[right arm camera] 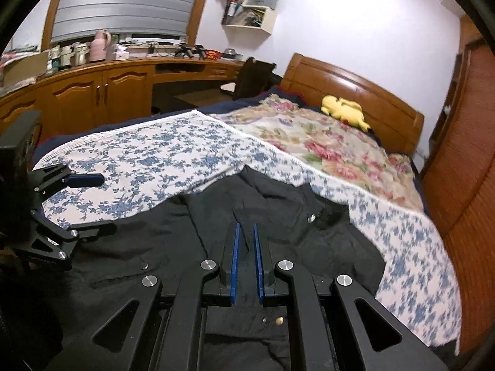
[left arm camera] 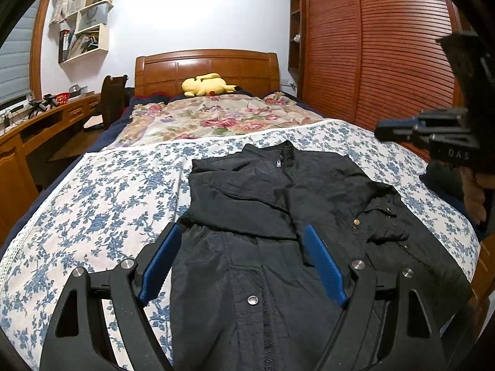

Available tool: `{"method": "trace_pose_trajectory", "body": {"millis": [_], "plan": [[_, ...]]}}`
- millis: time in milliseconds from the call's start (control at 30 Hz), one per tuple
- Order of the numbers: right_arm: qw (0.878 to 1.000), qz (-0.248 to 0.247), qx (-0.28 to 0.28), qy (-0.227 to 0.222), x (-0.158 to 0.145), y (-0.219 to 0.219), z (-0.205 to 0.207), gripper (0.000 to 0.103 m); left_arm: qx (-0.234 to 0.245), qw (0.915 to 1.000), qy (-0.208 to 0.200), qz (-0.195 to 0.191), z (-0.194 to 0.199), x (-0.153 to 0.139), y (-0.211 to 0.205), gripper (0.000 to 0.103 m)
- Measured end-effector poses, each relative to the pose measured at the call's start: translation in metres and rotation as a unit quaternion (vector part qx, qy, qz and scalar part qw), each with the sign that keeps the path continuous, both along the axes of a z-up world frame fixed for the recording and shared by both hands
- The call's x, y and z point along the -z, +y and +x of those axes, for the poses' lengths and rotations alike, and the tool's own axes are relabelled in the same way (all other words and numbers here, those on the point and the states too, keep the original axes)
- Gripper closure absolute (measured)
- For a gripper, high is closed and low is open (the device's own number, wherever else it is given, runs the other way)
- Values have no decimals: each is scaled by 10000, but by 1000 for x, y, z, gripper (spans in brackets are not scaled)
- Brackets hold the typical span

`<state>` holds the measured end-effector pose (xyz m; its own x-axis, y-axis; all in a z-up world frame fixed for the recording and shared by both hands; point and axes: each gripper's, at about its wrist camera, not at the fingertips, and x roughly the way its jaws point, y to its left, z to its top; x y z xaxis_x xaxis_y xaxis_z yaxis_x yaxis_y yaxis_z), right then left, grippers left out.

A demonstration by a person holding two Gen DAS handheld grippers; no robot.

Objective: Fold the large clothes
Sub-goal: 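Lay the sleeve onto the jacket body and open the right tool, then grasp the black jacket's side edge with the left tool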

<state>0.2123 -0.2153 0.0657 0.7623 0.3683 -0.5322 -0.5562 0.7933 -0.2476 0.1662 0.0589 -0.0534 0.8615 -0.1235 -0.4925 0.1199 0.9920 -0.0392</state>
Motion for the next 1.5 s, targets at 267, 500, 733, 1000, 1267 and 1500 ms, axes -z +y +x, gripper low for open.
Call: {"method": "trace_pose_trajectory", "body": {"millis": [267,500,733,1000,1267,1500], "plan": [[9956,373,649,561,47,-53,16,87,270,9995,129,106,5,7,-28,20],[9858,468,1263,1005,96,-83,25,54,541,9977,335,251,18,18,-64,20],[9754,626,1646,1324,126,-105,28,54,895,9939,534,348,28,29,-105,20],[9740,767,1750,1220,120,-129,11,54,1422,9859,745,464,26,37,-148,21],[9729,477,1983,1087,126,-147,2,54,1668,9763,1116,813,39,49,-184,35],[9751,594,1815,1127,120,-153,-2,54,1689,9672,1461,1209,58,69,-204,49]]}}
